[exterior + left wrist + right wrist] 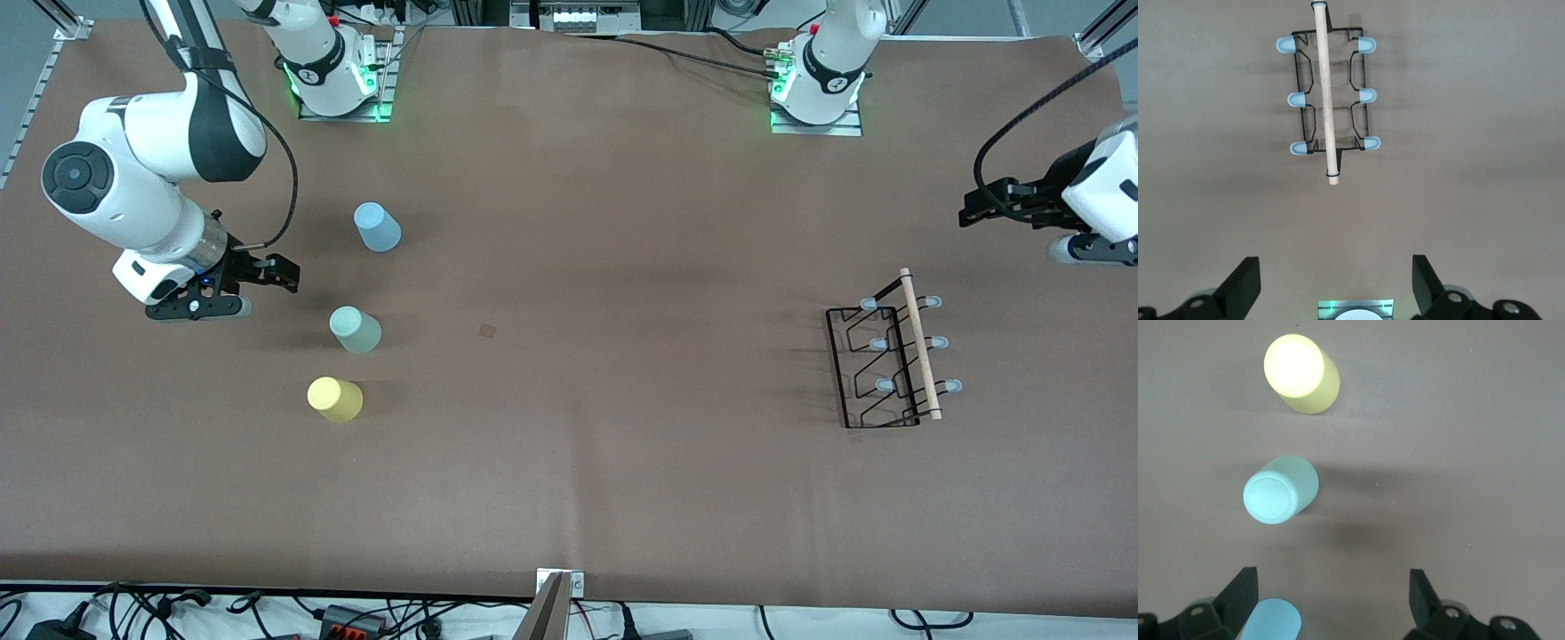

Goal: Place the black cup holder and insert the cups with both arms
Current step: 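Move the right gripper toward the teal cup while the left gripper reaches the holder, then grasp the teal cup and holder handle with the right and left grippers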

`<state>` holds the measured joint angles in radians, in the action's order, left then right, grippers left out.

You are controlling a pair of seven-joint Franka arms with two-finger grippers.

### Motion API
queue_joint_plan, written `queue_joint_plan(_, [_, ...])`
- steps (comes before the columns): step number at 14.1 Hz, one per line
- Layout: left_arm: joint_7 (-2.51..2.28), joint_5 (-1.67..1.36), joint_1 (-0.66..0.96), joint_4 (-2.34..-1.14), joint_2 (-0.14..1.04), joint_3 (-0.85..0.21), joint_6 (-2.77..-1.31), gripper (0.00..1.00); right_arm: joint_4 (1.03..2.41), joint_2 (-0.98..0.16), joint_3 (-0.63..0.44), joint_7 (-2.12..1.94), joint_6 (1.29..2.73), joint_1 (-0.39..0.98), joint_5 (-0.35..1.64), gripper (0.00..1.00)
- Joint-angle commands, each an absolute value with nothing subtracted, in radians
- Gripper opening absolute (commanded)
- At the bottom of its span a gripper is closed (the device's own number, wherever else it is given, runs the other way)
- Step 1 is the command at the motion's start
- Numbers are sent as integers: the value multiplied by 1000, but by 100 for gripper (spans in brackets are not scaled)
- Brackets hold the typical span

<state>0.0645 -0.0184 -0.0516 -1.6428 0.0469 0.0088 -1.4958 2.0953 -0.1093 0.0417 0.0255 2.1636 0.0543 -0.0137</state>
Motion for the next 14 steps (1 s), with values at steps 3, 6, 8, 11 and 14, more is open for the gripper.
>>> queue_joint_plan(3, [110, 49, -77, -1704, 94, 2, -1587, 100, 2141, -142, 41, 132, 2307, 75, -2, 100])
queue_joint_plan(6, [80, 48, -72, -1733, 121, -3, -1715, 100, 2132, -221, 41, 178, 2414, 127, -2, 100])
queue_joint_plan(8, [40, 48, -66, -1735, 165, -3, -1787, 100, 2132, -251, 41, 209, 2460, 156, -3, 100])
queue_joint_plan(11, [37, 49, -61, -1738, 233, -5, -1874, 100, 2111, -288, 41, 213, 2485, 172, -2, 100])
queue_joint_plan(14, [31, 49, -63, -1833, 246, -3, -1987, 100, 2112, -325, 41, 213, 2519, 175, -2, 100])
